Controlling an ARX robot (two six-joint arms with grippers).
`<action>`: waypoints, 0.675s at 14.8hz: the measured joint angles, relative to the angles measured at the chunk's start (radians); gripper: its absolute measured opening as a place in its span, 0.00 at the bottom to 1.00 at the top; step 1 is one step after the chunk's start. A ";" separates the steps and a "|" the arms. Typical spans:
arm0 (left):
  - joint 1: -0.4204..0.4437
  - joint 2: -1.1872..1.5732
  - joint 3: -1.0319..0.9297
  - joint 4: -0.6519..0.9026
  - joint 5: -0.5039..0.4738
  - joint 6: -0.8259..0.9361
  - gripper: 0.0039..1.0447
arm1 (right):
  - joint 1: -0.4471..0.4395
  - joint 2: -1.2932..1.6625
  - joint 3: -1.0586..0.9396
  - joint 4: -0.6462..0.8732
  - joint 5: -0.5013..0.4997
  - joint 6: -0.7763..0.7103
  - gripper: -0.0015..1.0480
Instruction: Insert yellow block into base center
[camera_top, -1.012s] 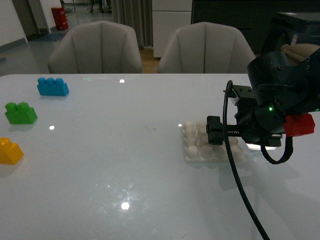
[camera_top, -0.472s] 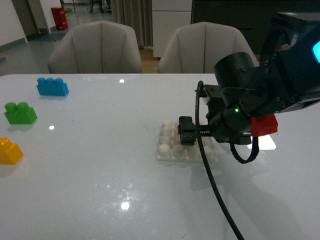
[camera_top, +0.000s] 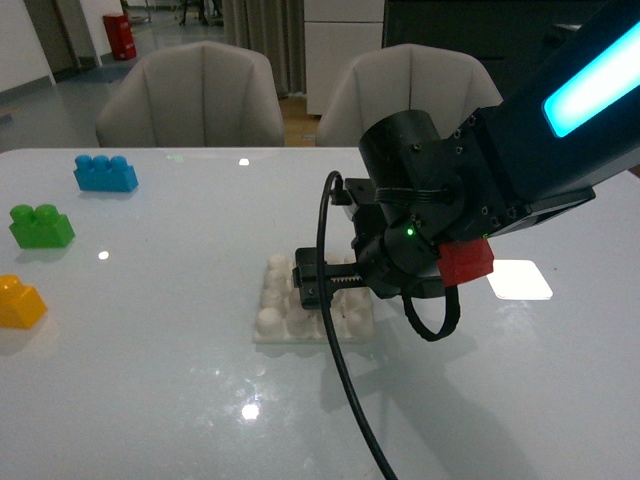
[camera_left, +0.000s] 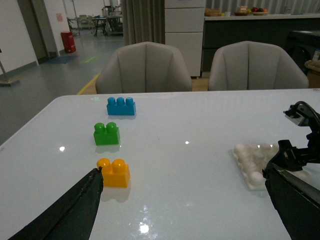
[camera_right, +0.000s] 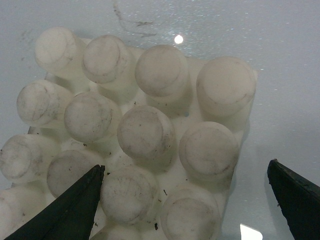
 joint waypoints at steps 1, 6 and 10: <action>0.000 0.000 0.000 0.000 0.000 0.000 0.94 | 0.004 0.000 0.000 0.000 0.001 0.000 0.94; 0.000 0.000 0.000 0.000 0.000 0.000 0.94 | -0.029 -0.042 -0.013 0.052 -0.035 0.051 0.94; 0.000 0.000 0.000 0.000 0.000 0.000 0.94 | -0.105 -0.227 -0.107 0.178 -0.082 0.129 0.94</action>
